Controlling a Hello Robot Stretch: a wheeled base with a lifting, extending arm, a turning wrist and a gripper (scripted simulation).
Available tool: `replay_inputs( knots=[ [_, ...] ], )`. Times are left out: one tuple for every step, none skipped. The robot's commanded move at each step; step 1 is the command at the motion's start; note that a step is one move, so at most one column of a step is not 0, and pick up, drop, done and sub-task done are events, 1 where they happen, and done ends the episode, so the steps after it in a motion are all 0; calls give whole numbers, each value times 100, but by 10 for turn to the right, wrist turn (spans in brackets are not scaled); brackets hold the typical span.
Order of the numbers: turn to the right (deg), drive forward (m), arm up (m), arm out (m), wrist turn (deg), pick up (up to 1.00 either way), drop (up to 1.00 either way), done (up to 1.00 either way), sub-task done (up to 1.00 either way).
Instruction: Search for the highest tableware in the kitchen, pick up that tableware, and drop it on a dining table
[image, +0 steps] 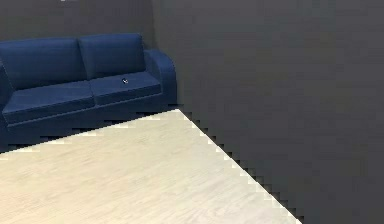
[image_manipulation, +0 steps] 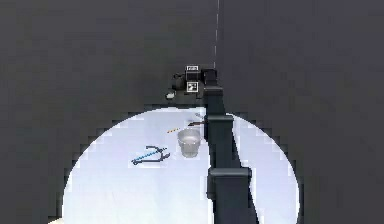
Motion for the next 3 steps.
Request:
replay_inputs(
  knots=[
    [0,0,8,0,0,0,0,0,0],
    [0,0,0,-8,0,0,0,0,0],
    [0,0,0,0,0,0,0,100,0]
  ],
)
